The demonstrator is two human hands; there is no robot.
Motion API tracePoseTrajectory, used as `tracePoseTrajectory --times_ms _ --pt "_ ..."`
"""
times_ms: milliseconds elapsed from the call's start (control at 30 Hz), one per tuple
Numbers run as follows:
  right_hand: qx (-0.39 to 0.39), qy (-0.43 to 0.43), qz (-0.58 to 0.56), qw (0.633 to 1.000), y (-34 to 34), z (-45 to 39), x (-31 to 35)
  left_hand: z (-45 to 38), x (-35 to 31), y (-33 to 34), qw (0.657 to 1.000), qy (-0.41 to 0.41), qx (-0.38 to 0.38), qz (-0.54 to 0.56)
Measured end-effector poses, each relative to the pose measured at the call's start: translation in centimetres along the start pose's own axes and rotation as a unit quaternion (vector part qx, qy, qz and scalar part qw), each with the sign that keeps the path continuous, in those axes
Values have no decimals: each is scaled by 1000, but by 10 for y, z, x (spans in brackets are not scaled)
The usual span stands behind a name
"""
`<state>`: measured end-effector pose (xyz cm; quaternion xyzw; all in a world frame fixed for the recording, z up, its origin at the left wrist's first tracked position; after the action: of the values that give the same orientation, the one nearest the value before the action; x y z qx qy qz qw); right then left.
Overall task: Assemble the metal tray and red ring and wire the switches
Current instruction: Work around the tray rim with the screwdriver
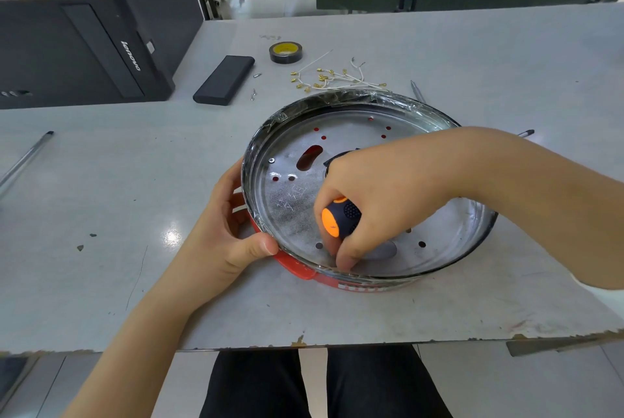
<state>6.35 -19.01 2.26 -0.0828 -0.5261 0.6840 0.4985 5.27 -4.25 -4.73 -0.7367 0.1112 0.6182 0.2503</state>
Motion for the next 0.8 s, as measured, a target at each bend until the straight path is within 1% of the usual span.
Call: tracePoseTrajectory --times_ms 267,467,800 --pt "-8 1 -3 1000 -10 6 4 0 1 -1 1000 -3 -3 -8" --pt "13 3 -4 1000 -3 4 5 0 -1 0 1000 -3 -2 -10" --pt "5 12 27 1000 0 1 1 0 -1 0 1000 -1 -5 -8"
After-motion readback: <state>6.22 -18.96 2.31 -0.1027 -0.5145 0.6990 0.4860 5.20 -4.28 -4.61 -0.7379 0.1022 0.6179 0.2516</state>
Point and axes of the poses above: each hand's wrist, its own z-axis away from the middle knuckle, its own y-axis out of the palm, x = y × z, the point moved 7 cm from there along -z, towards the middle knuckle, and after that the axes turned 13 degrees about x, right-handed, at the moved point
